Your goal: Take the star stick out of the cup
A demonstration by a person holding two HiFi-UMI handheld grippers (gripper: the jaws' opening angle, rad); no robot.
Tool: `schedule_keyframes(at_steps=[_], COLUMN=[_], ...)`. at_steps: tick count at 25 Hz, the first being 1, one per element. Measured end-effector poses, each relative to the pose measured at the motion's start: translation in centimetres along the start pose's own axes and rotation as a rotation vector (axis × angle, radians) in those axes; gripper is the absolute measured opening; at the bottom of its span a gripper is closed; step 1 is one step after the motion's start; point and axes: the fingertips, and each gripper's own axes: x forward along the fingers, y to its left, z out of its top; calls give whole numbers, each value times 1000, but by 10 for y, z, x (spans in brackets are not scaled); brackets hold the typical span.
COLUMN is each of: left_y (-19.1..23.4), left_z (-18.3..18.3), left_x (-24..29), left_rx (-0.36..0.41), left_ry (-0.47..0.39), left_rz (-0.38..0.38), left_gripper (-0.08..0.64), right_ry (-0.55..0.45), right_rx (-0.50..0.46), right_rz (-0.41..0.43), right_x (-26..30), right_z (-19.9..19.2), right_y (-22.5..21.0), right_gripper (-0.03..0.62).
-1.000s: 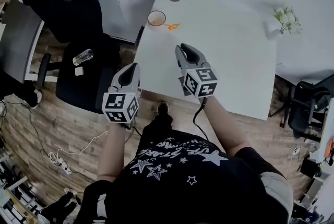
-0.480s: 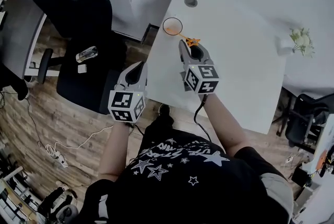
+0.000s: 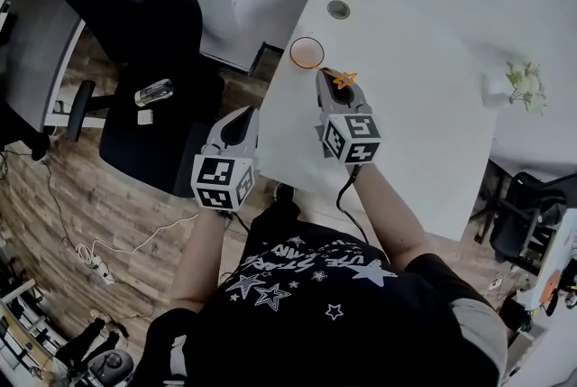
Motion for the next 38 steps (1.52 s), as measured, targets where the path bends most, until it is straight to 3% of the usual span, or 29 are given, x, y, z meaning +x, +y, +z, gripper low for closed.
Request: schedule_keyframes(at_steps=[10,20,38], left_y=[-5,-53,-148], left_z=[5,7,-32], left_x=[-36,-82,-174], left_rx=[-1,44,66], left_ry=[-45,-95,-152], left_rz=[55,71,72], left_gripper=[3,3,3], right_ry=[-64,-178,-214], right_rx=[-51,-75,-79], right_rz=[-31,15,64], right_x=[-29,-102,-261], right_z=[26,62,21], right_y=[2,15,44], right_gripper=[32,32,32])
